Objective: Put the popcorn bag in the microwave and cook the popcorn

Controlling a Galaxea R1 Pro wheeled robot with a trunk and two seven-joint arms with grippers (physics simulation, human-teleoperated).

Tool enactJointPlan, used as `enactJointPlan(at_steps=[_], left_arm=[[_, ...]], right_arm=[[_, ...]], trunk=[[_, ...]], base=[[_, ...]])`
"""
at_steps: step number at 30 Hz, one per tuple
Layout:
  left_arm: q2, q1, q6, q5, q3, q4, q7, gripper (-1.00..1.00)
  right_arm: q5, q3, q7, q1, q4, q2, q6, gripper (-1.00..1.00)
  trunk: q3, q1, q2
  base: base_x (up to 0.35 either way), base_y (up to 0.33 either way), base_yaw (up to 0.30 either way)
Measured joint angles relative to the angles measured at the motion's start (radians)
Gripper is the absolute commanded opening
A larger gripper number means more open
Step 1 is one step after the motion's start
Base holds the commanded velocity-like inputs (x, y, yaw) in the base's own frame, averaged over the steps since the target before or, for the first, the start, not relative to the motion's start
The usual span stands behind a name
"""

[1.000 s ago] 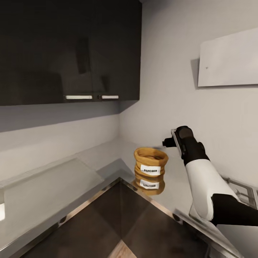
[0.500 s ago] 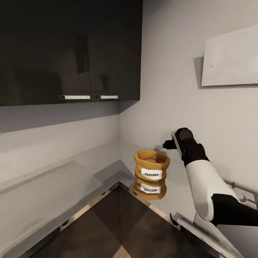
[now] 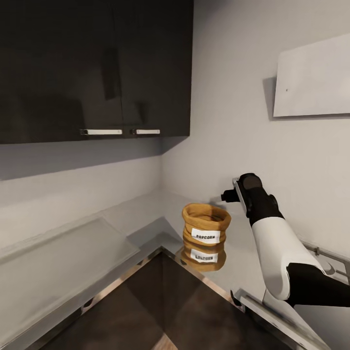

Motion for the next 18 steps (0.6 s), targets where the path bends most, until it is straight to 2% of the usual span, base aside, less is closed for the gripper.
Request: enactJointPlan(at_steps=[7,10,16,18], left_arm=[[0.000,0.000,0.001,-0.002,-0.002,0.000,-0.002,1.00],[0.001,0.000,0.001,-0.002,-0.002,0.000,-0.002,1.00],[0.001,0.000,0.001,-0.002,-0.001,0.000,-0.001,1.00],[0.000,0.000,0.001,-0.002,-0.001,0.000,-0.001,1.00]], right_arm=[[-0.003,-0.001,-0.001,0.000,0.003,-0.002,0.000,1.00],[-0.005,-0.001,-0.002,0.000,0.011,-0.001,0.000,1.00],[-0.006,0.000,-0.003,0.000,0.167,-0.014,0.000,1.00],[-0.005,0.000,-0.003,0.000,0.190,-0.020,0.000,1.00]], trunk=[[0.000,0.000,0.000],[0.000,0.000,0.000],[0.000,0.000,0.000],[0.000,0.000,0.000]], base=[[0.251,0.000,0.000],[0.131,0.000,0.000],[0.015,0.000,0.000],[0.001,0.000,0.000]])
